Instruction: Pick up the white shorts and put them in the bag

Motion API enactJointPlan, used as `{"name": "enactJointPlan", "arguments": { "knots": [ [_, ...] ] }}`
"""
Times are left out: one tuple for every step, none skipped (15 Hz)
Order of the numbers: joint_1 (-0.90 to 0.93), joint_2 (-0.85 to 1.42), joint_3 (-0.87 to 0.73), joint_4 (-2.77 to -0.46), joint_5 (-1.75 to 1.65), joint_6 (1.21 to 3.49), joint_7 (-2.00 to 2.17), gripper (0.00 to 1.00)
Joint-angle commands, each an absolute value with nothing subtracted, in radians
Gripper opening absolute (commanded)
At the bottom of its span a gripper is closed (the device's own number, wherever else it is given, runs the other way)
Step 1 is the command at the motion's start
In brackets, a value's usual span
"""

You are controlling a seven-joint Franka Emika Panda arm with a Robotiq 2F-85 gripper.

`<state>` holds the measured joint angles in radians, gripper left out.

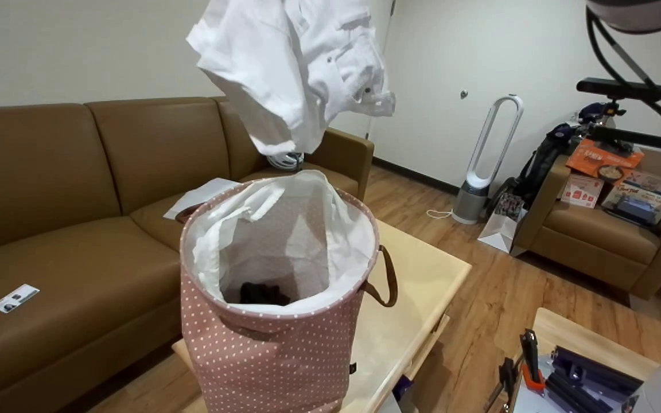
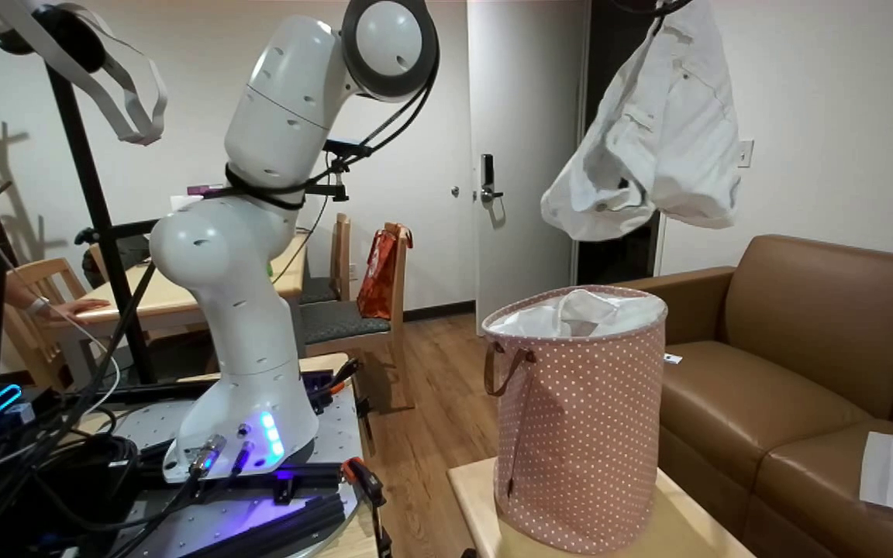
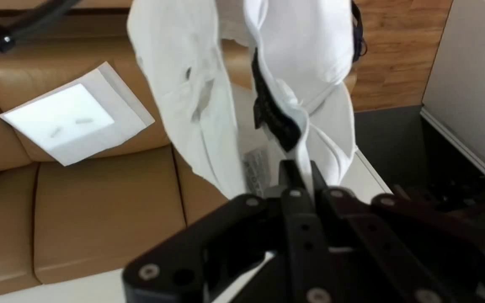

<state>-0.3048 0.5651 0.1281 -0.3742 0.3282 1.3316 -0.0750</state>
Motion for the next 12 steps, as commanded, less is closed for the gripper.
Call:
{"name": "enactJointPlan", "arguments": {
  "knots": [
    [-0.268, 0.592, 0.104, -0.355, 0.281, 1.26, -0.1, 0.01],
    [-0.258, 0.601, 0.099, -0.353, 0.269, 1.247, -0.107, 0.01],
    [-0.25, 0.61, 0.094, -0.348, 0.258, 1.245, -0.117, 0.01],
    [-0.243, 0.614, 0.093, -0.35, 0.253, 1.242, -0.118, 0.01],
    [-0.237, 0.621, 0.093, -0.343, 0.248, 1.254, -0.131, 0.01],
    [-0.228, 0.626, 0.091, -0.339, 0.239, 1.277, -0.139, 0.01],
    [-0.227, 0.625, 0.092, -0.35, 0.241, 1.295, -0.136, 0.01],
    [-0.219, 0.628, 0.086, -0.349, 0.231, 1.325, -0.141, 0.01],
    [-0.211, 0.63, 0.079, -0.35, 0.219, 1.363, -0.151, 0.01],
    [-0.205, 0.633, 0.074, -0.35, 0.21, 1.417, -0.157, 0.01],
    [-0.202, 0.637, 0.073, -0.349, 0.208, 1.46, -0.149, 0.01],
    [-0.2, 0.639, 0.073, -0.349, 0.207, 1.484, -0.13, 0.01]
  ]
}}
